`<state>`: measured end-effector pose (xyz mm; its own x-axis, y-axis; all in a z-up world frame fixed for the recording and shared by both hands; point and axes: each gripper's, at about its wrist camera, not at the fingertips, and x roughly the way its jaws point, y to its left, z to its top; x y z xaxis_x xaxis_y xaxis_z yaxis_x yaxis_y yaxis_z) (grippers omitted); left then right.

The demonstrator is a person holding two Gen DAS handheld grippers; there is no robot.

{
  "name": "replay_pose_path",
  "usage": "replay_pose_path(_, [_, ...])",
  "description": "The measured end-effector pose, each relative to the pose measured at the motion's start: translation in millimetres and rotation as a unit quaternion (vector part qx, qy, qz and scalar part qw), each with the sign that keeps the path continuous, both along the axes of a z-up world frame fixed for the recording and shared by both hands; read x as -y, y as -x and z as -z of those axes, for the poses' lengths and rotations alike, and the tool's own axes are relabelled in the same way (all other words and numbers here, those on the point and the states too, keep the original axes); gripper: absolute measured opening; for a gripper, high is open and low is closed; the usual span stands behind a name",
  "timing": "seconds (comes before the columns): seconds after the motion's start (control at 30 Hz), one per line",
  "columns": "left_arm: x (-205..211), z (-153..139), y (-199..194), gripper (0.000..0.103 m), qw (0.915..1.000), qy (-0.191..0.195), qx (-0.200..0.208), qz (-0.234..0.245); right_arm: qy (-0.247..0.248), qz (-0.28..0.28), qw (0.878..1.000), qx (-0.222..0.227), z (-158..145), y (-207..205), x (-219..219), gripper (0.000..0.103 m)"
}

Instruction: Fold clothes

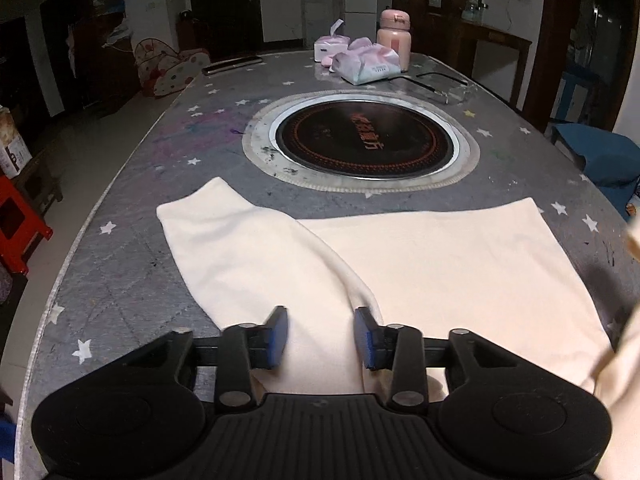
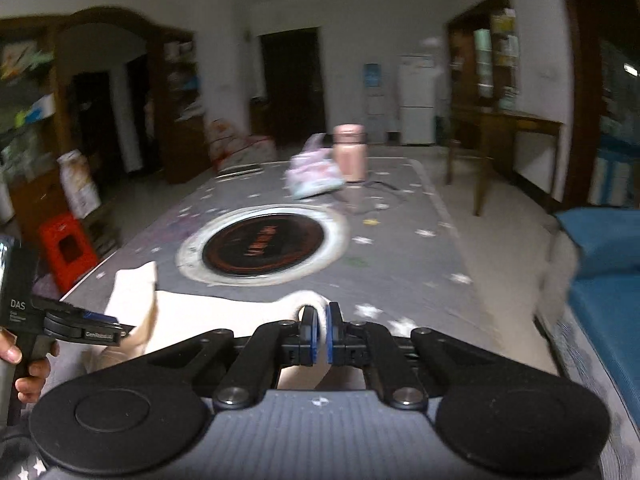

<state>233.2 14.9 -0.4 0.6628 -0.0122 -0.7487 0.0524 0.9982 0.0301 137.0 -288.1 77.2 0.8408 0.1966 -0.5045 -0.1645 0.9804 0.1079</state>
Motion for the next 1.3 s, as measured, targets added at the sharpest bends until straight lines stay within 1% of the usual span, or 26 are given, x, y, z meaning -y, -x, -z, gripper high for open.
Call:
replay_pose_path(0.03, [0,0,1,0.012,1.0,0.001,-0.001,0.002,-0.002,0.013,1.0,-0.004,2,7,8,0.004])
replay_pose_path(0.07, [0,1,1,0.008,1.0,0.003,-0.001,0.003,-0.005,0.025,1.0,-0.009,4,14,15,0.004])
replay_pose_path(0.13, [-3,-4,7,0.004,0.9999,0.009,0.008,0.003,-0.009,0.051,0.998,-0.027,12,27,30,0.004])
replay_pose_path(0.17, [-4,-8,11,0.002,0.9998,0.012,0.014,0.002,-0.01,0.065,0.997,-0.042,18,33,38,0.006])
replay_pose_path(0.2, [-5,-11,15,0.001,0.9997,0.016,0.02,0.002,-0.012,0.073,0.996,-0.058,25,35,43,0.011])
replay_pose_path(0.27, [-8,-18,22,0.0,0.9992,0.023,0.033,0.0,-0.018,0.086,0.99,-0.112,46,39,54,0.016])
replay_pose_path(0.3, [-9,-21,26,0.0,0.9989,0.026,0.039,-0.001,-0.017,0.084,0.988,-0.128,53,40,55,0.018])
replay_pose_path(0.33, [-11,-26,30,0.0,0.9984,0.03,0.047,-0.002,-0.009,0.08,0.986,-0.147,62,43,54,0.023])
replay_pose_path(0.37, [-15,-34,38,0.0,0.9976,0.036,0.059,-0.005,0.0,0.075,0.985,-0.158,68,46,53,0.026])
replay_pose_path(0.47, [-27,-54,64,0.0,0.9943,0.048,0.094,-0.016,0.012,0.056,0.985,-0.16,69,58,50,0.036])
replay_pose_path(0.5, [-28,-56,66,0.0,0.9939,0.049,0.098,-0.017,0.014,0.051,0.986,-0.157,66,61,49,0.039])
replay_pose_path(0.67, [-22,-48,50,0.001,0.9959,0.043,0.079,-0.012,0.016,0.031,0.99,-0.133,51,65,42,0.043])
replay_pose_path(0.73, [-19,-45,44,0.004,0.9965,0.041,0.072,-0.01,0.016,0.019,0.992,-0.124,45,66,36,0.05])
replay_pose_path(0.77, [-18,-44,40,0.007,0.9969,0.04,0.068,-0.009,0.015,0.013,0.992,-0.121,44,65,33,0.05])
replay_pose_path(0.83, [-15,-41,34,0.009,0.9974,0.038,0.06,-0.007,0.011,-0.001,0.993,-0.118,45,62,26,0.051])
replay_pose_path(0.9, [-13,-38,28,0.015,0.998,0.036,0.053,-0.005,0.007,-0.016,0.993,-0.118,47,58,19,0.052])
replay_pose_path(0.97, [-8,-33,18,0.029,0.9986,0.031,0.044,-0.004,0.004,-0.027,0.992,-0.124,52,52,12,0.053])
replay_pose_path(1.0, [-4,-29,9,0.034,0.999,0.027,0.037,-0.001,0.003,-0.031,0.991,-0.128,55,48,10,0.053])
replay_pose_path(1.03, [-1,-25,1,0.042,0.9992,0.027,0.031,0.002,0.001,-0.034,0.991,-0.131,58,44,8,0.053])
replay_pose_path(1.07, [2,-21,-6,0.043,0.9994,0.025,0.025,0.001,0.0,-0.036,0.99,-0.134,61,41,7,0.053])
replay_pose_path(1.13, [8,-13,-21,0.043,0.9999,0.013,0.011,0.0,-0.002,-0.038,0.989,-0.14,66,37,6,0.053])
replay_pose_path(1.2, [13,-5,-33,0.041,1.0,-0.006,-0.004,-0.007,-0.005,-0.04,0.989,-0.146,70,33,5,0.053])
replay_pose_path(1.23, [14,-1,-37,0.038,0.9999,-0.01,-0.012,-0.007,-0.005,-0.041,0.988,-0.148,72,31,5,0.053])
replay_pose_path(1.27, [14,3,-41,0.021,0.9997,-0.01,-0.019,-0.007,-0.006,-0.042,0.988,-0.151,74,30,5,0.053])
replay_pose_path(1.3, [13,5,-43,0.014,0.9996,-0.011,-0.023,-0.008,-0.006,-0.043,0.987,-0.153,76,29,5,0.053])
